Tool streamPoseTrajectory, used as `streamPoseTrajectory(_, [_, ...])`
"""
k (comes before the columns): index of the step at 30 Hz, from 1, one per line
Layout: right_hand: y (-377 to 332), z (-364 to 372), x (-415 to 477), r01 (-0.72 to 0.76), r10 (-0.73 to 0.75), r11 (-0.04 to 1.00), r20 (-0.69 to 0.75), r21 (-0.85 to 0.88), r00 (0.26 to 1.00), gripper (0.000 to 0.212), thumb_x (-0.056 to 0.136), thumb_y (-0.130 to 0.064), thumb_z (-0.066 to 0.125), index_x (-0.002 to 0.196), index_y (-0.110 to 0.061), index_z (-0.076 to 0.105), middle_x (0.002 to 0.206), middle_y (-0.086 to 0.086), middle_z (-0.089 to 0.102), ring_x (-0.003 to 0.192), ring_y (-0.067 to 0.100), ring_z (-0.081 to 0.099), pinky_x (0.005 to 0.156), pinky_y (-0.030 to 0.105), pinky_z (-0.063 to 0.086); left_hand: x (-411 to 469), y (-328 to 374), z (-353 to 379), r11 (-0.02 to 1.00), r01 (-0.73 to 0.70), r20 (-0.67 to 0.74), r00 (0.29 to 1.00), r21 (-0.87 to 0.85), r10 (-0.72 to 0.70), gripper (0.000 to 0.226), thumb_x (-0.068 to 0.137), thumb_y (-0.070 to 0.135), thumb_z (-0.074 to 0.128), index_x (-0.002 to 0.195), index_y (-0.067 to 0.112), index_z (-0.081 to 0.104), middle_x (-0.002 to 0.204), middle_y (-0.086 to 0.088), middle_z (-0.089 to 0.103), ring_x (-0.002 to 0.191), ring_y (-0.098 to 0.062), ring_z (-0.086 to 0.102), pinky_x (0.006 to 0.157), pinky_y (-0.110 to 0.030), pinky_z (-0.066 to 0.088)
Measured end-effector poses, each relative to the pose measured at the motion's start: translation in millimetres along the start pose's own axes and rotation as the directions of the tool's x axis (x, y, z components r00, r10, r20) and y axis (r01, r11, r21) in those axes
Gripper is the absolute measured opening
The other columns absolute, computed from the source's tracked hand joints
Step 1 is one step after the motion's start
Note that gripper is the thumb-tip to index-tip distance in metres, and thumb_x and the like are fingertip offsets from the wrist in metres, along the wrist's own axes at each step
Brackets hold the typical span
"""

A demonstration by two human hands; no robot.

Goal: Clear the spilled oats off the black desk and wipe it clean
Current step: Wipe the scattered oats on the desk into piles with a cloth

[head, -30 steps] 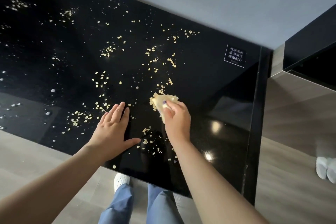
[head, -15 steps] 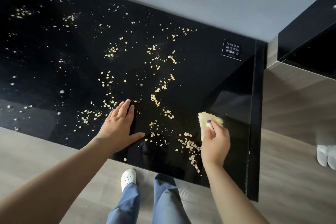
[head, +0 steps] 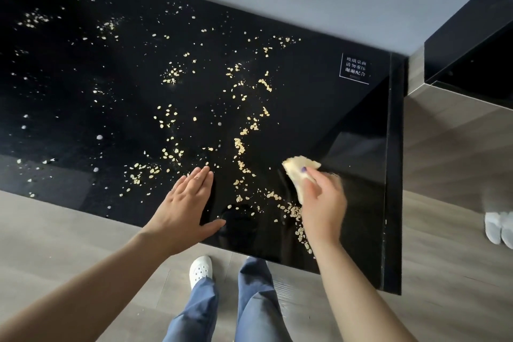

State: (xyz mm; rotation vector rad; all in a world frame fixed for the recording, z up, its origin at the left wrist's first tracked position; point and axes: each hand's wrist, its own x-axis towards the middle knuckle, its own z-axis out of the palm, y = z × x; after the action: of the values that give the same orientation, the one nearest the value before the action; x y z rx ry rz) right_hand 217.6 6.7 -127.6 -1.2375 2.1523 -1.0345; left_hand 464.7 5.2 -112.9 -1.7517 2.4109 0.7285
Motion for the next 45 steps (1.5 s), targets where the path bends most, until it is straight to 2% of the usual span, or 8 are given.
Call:
streamPoseTrajectory(5, [41, -45, -6, -0.221, 0.207, 0.975, -0.256, -0.027, 0.944, 0.022, 0.092, -0.009, 0.06, 0.111, -0.007, 0.071, 0.109, 0.01, 0.063, 0.097, 0.017, 0.057, 0.082, 0.028, 0.046, 2, 3, 5, 1.0, -0.002, 0.024, 1.0, 0.013, 0.002, 0.097, 0.086, 0.063, 0.049, 0.152, 0.012, 0.0, 0.16, -0.001, -0.008, 0.146, -0.013, -0.013, 0.113, -0.024, -0.013])
streamPoseTrajectory(12, [42, -32, 51, -0.326, 0.283, 0.942, -0.338, -0.075, 0.897, 0.027, 0.097, -0.013, 0.053, 0.121, -0.007, 0.065, 0.124, 0.016, 0.057, 0.113, 0.03, 0.057, 0.085, 0.024, 0.044, 4, -2, 10, 0.998, -0.01, 0.043, 0.999, 0.055, 0.007, 0.098, 0.085, 0.066, 0.047, 0.153, 0.013, 0.0, 0.16, 0.0, -0.01, 0.147, -0.014, -0.01, 0.118, -0.029, -0.008])
streamPoseTrajectory(20, [4, 35, 32, 0.001, 0.012, 0.974, 0.055, -0.226, 0.998, 0.03, 0.091, -0.009, 0.056, 0.12, -0.011, 0.066, 0.119, 0.011, 0.056, 0.11, 0.029, 0.052, 0.092, 0.03, 0.04, 3, -6, 16, 0.997, -0.012, 0.04, 0.999, 0.071, 0.009, 0.097, 0.083, 0.066, 0.049, 0.153, 0.014, 0.006, 0.16, 0.001, -0.011, 0.147, -0.013, -0.011, 0.118, -0.031, -0.006])
streamPoseTrajectory(24, [-20, 49, -4, 0.002, 0.004, 1.0, 0.263, -0.024, 0.965, 0.026, 0.092, -0.012, 0.056, 0.115, -0.009, 0.069, 0.112, 0.002, 0.06, 0.104, 0.016, 0.056, 0.082, 0.005, 0.039, 4, -6, 13, 0.997, -0.01, 0.06, 0.998, 0.075, 0.006, 0.097, 0.083, 0.067, 0.048, 0.153, 0.014, 0.006, 0.16, 0.001, -0.012, 0.147, -0.013, -0.011, 0.12, -0.033, -0.005])
streamPoseTrajectory(29, [-12, -1, -17, -0.047, 0.044, 0.997, 0.066, 0.055, 0.997, 0.024, 0.093, -0.011, 0.058, 0.113, -0.012, 0.07, 0.104, -0.002, 0.06, 0.089, 0.004, 0.057, 0.071, -0.001, 0.037, 4, -6, 10, 0.996, -0.011, 0.082, 0.997, 0.085, 0.004, 0.097, 0.083, 0.068, 0.048, 0.153, 0.014, 0.006, 0.16, 0.001, -0.011, 0.147, -0.014, -0.009, 0.12, -0.035, -0.003])
streamPoseTrajectory(35, [42, -50, -48, -0.242, 0.214, 0.968, -0.289, -0.065, 0.933, 0.024, 0.093, -0.005, 0.057, 0.113, -0.003, 0.069, 0.112, 0.017, 0.063, 0.099, 0.026, 0.06, 0.073, 0.014, 0.035, 2, -7, 10, 0.996, -0.024, 0.094, 0.995, 0.089, 0.015, 0.097, 0.083, 0.066, 0.049, 0.153, 0.014, 0.006, 0.16, 0.0, -0.011, 0.147, -0.015, -0.009, 0.12, -0.036, -0.003])
streamPoseTrajectory(41, [44, -9, -72, -0.207, 0.176, 0.971, -0.227, -0.121, 0.958, 0.025, 0.091, -0.002, 0.059, 0.115, -0.003, 0.068, 0.114, 0.016, 0.061, 0.104, 0.033, 0.06, 0.078, 0.025, 0.045, 4, -11, 9, 0.994, -0.037, 0.106, 0.994, 0.106, 0.026, 0.097, 0.083, 0.067, 0.049, 0.153, 0.015, 0.007, 0.16, 0.0, -0.01, 0.147, -0.015, -0.007, 0.121, -0.037, -0.001])
streamPoseTrajectory(45, [12, 31, -66, -0.048, 0.038, 0.99, -0.082, -0.13, 0.996, 0.027, 0.089, -0.002, 0.06, 0.115, -0.006, 0.069, 0.114, 0.012, 0.063, 0.107, 0.028, 0.058, 0.085, 0.015, 0.039, 3, -13, 12, 0.993, -0.045, 0.107, 0.994, 0.106, 0.033, 0.097, 0.083, 0.066, 0.049, 0.153, 0.014, 0.007, 0.16, 0.0, -0.011, 0.147, -0.015, -0.008, 0.121, -0.038, -0.001])
